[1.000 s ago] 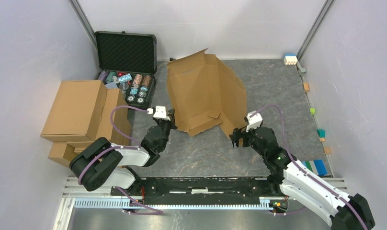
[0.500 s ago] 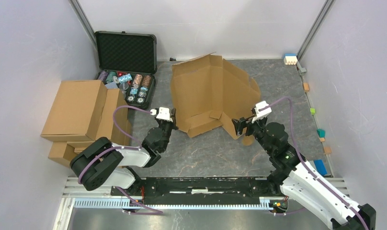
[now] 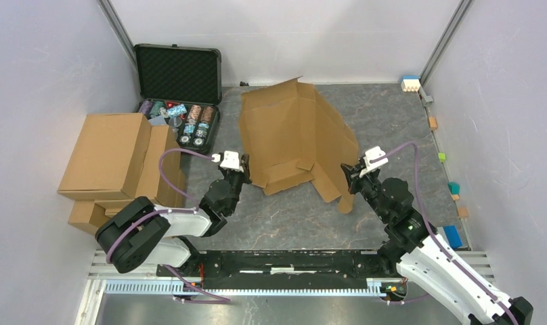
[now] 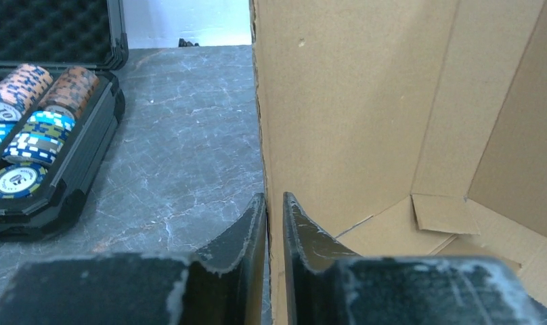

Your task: Fold the paper box

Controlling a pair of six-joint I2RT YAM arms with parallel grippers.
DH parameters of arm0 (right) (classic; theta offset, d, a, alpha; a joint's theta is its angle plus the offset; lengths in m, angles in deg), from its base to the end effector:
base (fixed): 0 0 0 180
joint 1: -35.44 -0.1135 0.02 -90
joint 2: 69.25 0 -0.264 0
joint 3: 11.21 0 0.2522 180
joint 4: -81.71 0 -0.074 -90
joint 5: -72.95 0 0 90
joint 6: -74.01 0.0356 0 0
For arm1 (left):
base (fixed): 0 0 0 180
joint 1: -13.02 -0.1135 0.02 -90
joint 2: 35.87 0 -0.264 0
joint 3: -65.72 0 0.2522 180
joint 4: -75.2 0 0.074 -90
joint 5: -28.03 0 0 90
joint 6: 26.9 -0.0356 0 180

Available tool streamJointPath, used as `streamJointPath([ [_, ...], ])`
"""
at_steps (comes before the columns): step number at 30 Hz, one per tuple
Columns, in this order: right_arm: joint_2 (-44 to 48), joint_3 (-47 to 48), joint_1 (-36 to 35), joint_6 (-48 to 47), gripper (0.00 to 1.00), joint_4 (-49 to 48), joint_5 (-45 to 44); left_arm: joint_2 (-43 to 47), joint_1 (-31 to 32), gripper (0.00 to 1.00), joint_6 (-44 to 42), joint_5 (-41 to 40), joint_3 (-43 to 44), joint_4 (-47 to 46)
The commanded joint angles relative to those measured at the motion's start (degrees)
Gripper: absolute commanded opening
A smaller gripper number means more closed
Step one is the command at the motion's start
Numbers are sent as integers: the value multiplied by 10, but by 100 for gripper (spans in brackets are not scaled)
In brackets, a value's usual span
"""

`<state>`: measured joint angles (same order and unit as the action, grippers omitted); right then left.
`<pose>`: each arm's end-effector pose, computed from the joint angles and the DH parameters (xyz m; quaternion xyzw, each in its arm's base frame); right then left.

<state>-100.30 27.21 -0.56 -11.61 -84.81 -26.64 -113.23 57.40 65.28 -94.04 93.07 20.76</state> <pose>0.1268 0.0848 0.2704 -0.1482 0.7284 0.1715 0.6466 0.1763 -0.1461 0.1859 0.0459 0.6820 -0.1064 0.7221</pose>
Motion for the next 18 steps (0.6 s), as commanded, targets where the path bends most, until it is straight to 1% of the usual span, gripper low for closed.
streamJointPath([
  [1,41,-45,-3,-16,0,7,21,37,0,27,53,-17,32,62],
  [2,48,-53,-3,-16,0,-10,31,40,-4,30,61,-16,34,68],
  [5,52,-70,-2,-6,0,1,30,48,-20,38,89,12,38,78],
  [7,58,-83,-2,-5,0,-4,51,52,-34,42,102,34,50,98],
  [11,80,-100,-3,1,0,-13,61,59,-84,49,137,75,81,149],
  [13,83,-100,-3,-1,0,-9,60,76,-109,55,151,100,81,166],
  [15,78,-93,-3,-5,0,-2,57,101,-120,61,139,114,77,181],
  [18,68,-86,-3,-10,0,1,59,135,-123,66,108,119,76,209],
])
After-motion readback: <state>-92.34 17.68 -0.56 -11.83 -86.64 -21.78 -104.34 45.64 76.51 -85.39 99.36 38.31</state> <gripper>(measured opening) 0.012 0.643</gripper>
